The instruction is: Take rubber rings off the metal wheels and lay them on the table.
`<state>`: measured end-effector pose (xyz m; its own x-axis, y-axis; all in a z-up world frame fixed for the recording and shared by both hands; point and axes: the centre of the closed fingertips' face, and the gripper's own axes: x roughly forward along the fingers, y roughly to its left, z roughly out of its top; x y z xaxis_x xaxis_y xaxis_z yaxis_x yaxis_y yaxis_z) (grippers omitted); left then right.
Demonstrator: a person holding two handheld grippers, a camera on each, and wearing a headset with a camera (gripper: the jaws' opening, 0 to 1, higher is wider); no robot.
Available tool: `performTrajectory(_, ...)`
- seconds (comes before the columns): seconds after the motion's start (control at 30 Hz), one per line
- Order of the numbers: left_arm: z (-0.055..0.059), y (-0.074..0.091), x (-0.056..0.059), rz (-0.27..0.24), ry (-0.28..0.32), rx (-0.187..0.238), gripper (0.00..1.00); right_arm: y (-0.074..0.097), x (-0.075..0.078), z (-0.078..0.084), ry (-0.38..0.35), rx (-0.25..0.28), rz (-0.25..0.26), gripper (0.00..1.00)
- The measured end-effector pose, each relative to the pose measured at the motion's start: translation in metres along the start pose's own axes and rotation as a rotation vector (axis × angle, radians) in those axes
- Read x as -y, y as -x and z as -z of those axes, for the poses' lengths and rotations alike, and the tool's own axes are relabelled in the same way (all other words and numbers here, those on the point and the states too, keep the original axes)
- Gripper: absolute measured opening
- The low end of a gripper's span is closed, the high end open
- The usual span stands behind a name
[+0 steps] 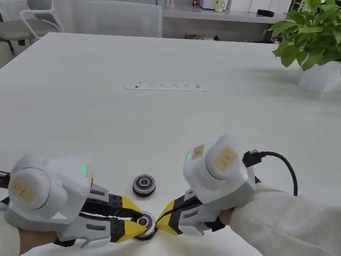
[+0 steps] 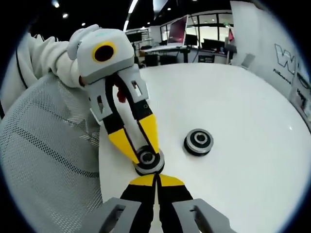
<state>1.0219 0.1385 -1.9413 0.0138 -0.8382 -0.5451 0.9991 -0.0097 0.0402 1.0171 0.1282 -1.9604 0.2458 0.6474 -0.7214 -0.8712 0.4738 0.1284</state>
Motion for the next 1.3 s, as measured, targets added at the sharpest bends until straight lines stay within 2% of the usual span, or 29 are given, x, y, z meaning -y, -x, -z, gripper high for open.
performTrajectory(0.1,0.000,0.000,0.000,0.000,0.000,0.001,0.07,0.001,0.001,-0.001,-0.060,-0.005,0.004,0.00)
performTrajectory(0.13,0.000,0.000,0.000,0.000,0.000,0.001,0.07,0.002,0.001,-0.001,-0.100,-0.010,0.006,0.00)
performTrajectory(0.17,0.000,0.000,0.000,0.000,0.001,0.001,0.07,0.002,0.001,-0.001,-0.104,-0.009,0.004,0.00)
performTrajectory(0.27,0.000,0.001,0.000,-0.004,0.003,0.001,0.07,0.005,0.001,-0.003,-0.159,0.014,-0.004,0.00)
performTrajectory(0.43,0.000,0.001,0.000,-0.004,0.004,0.003,0.07,0.005,0.001,-0.004,-0.195,0.021,-0.007,0.00)
performTrajectory(0.67,0.001,0.001,0.000,-0.004,0.007,0.008,0.07,0.008,0.000,-0.012,-0.280,0.075,-0.035,0.00)
performTrajectory(1.03,0.000,0.001,0.000,-0.001,0.002,0.014,0.07,0.007,-0.005,-0.018,-0.285,0.090,-0.060,0.00)
performTrajectory(1.13,0.000,0.000,0.001,-0.001,0.002,0.015,0.07,0.007,-0.009,-0.022,-0.290,0.110,-0.082,0.00)
performTrajectory(1.2,0.000,0.000,0.001,-0.002,0.003,0.016,0.07,0.008,-0.014,-0.034,-0.295,0.161,-0.112,0.00)
performTrajectory(1.23,0.000,-0.001,0.001,-0.003,0.004,0.016,0.07,0.008,-0.013,-0.037,-0.280,0.161,-0.099,0.00)
performTrajectory(1.3,-0.001,-0.001,0.000,-0.006,0.006,0.013,0.07,0.007,-0.011,-0.033,-0.194,0.114,-0.062,0.00)
